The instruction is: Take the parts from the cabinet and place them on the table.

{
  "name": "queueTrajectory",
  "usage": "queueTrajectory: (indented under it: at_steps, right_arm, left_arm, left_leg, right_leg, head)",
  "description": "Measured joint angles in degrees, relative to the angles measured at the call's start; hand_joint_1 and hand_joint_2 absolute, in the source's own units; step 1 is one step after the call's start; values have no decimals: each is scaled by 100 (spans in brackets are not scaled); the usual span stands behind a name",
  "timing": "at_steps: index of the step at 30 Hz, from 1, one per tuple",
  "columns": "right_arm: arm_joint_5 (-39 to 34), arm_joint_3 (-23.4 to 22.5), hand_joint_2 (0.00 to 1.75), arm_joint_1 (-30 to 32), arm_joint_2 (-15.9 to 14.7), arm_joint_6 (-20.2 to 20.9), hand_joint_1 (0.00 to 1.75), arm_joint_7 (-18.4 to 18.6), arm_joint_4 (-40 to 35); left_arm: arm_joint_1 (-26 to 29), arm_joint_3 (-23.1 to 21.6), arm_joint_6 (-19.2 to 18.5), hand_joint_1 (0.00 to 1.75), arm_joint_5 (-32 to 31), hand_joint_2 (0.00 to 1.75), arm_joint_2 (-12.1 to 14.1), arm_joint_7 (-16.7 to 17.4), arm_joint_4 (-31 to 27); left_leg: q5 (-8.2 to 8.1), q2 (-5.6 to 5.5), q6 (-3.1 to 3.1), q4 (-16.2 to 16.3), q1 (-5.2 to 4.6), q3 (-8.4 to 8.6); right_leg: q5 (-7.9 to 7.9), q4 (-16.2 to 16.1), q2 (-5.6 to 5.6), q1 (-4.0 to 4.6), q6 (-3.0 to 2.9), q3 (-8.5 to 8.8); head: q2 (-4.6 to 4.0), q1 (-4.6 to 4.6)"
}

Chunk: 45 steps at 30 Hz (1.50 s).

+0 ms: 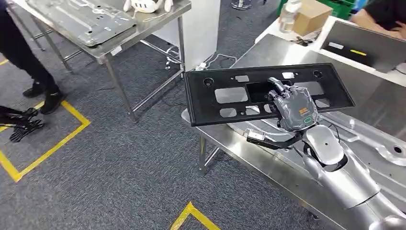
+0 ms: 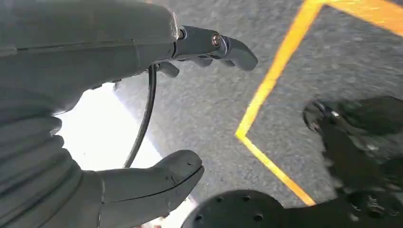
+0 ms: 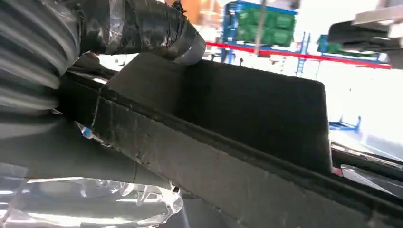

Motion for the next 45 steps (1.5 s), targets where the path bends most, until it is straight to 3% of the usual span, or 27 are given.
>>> queueTrajectory:
  at_steps: [1,3,5,7,9,10,12,13,14,18,20,21,23,25,27,28,29,31,33,34,35,36,38,39,41,43,45]
  right_arm:
    - [0,0,175,-11,7,2,175,2,17]
    - [-33,-18,175,28,-4,90,175,2,59]
    - [-50,-63,175,-4,-11,125,175,-4,85]
    - [-66,-66,175,-40,4,155,175,-2,105]
    - [-63,-41,175,-32,15,206,175,-20,142]
    - [-66,-28,175,-37,26,227,175,-20,162]
    - [-61,-9,175,-94,28,273,175,-20,190]
    - [-57,-2,175,-131,28,280,175,-20,197]
    - [-57,13,175,-175,46,284,175,-20,210]
    - [-57,68,175,-183,48,315,175,-15,267]
    - [-57,70,175,-211,44,328,175,2,282]
    - [-59,72,175,-226,48,330,175,0,293]
    - [-59,96,175,-218,57,339,175,-4,321]
    - [-59,109,175,-206,61,352,175,-13,345]
    - [-59,109,175,-208,61,356,175,-4,358]
    - [-59,109,175,-208,61,356,175,-4,361]
    - [-59,109,175,-222,61,358,175,-4,363]
    - [-59,111,175,-222,61,376,175,7,378]
    - [-61,85,175,-114,48,393,175,111,385]
    - [-66,57,175,-23,24,396,175,122,387]
    - [-68,20,175,12,0,400,175,120,387]
    - [-74,-7,175,16,-2,411,175,120,400]
    - [-79,-24,175,48,18,437,175,87,437]
    - [-79,-24,175,86,28,466,175,85,477]
    - [-57,-24,175,107,55,533,175,87,560]
    - [-4,-28,175,87,57,595,175,96,647]
    - [79,-13,175,21,59,660,175,87,783]
  left_arm:
    - [16,37,0,0,-24,175,20,0,0]
    - [13,92,-4,0,-90,175,0,-7,-7]
    - [17,144,-11,0,-105,175,13,-6,-18]
    - [35,186,-13,0,-107,175,13,-13,-17]
    - [66,199,-24,0,-125,175,13,-20,-17]
    - [75,212,-37,0,-138,175,13,-26,-17]
    - [76,247,-65,0,-144,175,7,-46,-24]
    - [74,271,-68,0,-149,175,7,-52,-28]
    - [76,300,-68,0,-158,175,29,-59,-28]
    - [63,378,-74,0,-287,175,22,-48,-42]
    - [67,429,-74,0,-341,175,22,-33,-48]
    - [71,455,-74,0,-361,175,22,-24,-50]
    - [91,477,-70,0,-380,175,22,-13,-50]
    - [116,481,-70,0,-380,175,22,-5,-50]
    - [119,490,-68,0,-383,175,22,7,-50]
    - [115,501,-68,0,-383,175,26,7,-50]
    - [125,505,-68,0,-383,175,37,7,-50]
    - [117,514,-61,0,-409,175,37,-2,-50]
    - [161,514,-7,0,-522,175,20,-133,-61]
    - [212,514,15,0,-555,175,-20,-197,-70]
    - [279,518,39,0,-586,175,-20,-243,-72]
    - [345,525,50,0,-617,175,-22,-276,-70]
    - [453,555,52,0,-660,175,-37,-286,-70]
    - [474,586,50,0,-689,175,-41,-280,-72]
    - [476,628,42,0,-741,175,-59,-253,-74]
    - [475,693,31,0,-798,175,-70,-219,-85]
    - [459,767,24,0,-855,175,-74,-177,-87]
  left_leg:
    - [-53,-260,21,-280,24,122]
    - [29,33,87,-402,46,143]
    - [80,173,144,-473,20,175]
    - [80,310,154,-468,-3,158]
    - [64,469,158,-461,-6,156]
    - [50,548,148,-449,-3,157]
    - [-1,682,110,-398,9,166]
    - [-36,744,75,-355,-3,168]
    - [-66,789,40,-321,-52,152]
    - [-128,1032,-59,-306,-62,206]
    - [-378,586,-119,-8,-9,97]
    - [-619,401,-130,415,1,-99]
    - [-988,297,-149,1351,3,-556]
    - [-832,288,-137,1438,4,-633]
    - [-295,218,-98,574,7,-245]
    - [-39,-15,-74,30,22,-1]
    - [-124,-242,-64,-151,38,69]
    - [-102,-140,-62,-198,29,71]
    - [-58,-8,9,-255,26,105]
    - [-7,91,62,-324,55,134]
    - [11,147,96,-370,48,152]
    - [16,227,128,-379,34,149]
    - [12,379,132,-372,12,126]
    - [11,458,132,-368,12,118]
    - [-6,588,123,-359,12,119]
    - [-41,680,92,-346,7,148]
    - [-73,758,29,-321,-36,141]
  right_leg:
    - [17,18,105,8,52,-48]
    - [89,-27,361,-33,218,-105]
    - [-200,323,-292,-5,232,-281]
    - [-609,1144,-484,-30,264,-649]
    - [-703,1620,-509,-59,293,-854]
    - [-540,1441,-528,-71,312,-765]
    - [-65,529,-659,-89,330,-259]
    - [36,78,-879,-83,322,-35]
    - [-61,20,-1075,21,264,-12]
    - [-11,10,-738,-16,125,-49]
    - [14,-17,-638,-49,54,-31]
    - [23,-16,-588,-49,29,-46]
    - [32,-8,-438,-42,12,-68]
    - [35,5,-281,-38,11,-72]
    - [37,33,-124,-45,17,-70]
    - [31,55,-56,-52,32,-81]
    - [40,82,17,-25,74,-121]
    - [91,63,140,-65,165,-175]
    - [144,0,288,-66,259,-179]
    - [100,46,145,-86,263,-188]
    - [-42,196,-208,-32,277,-254]
    - [-263,529,-386,-35,298,-415]
    - [-658,1369,-496,-54,325,-793]
    - [-710,1624,-512,-56,336,-895]
    - [-431,1276,-546,-59,340,-675]
    - [-15,286,-701,-43,306,-85]
    - [-50,-54,-723,26,218,75]
  head:
    - [0,2]
    - [0,-4]
    - [0,2]
    - [0,2]
    - [0,4]
    - [0,4]
    - [0,4]
    - [0,9]
    - [0,9]
    - [0,2]
    - [0,0]
    - [0,0]
    - [0,2]
    - [0,0]
    - [0,0]
    - [0,0]
    - [0,0]
    - [0,2]
    - [0,0]
    - [0,4]
    - [0,11]
    - [0,2]
    - [0,4]
    - [0,4]
    - [0,4]
    - [0,7]
    - [0,2]
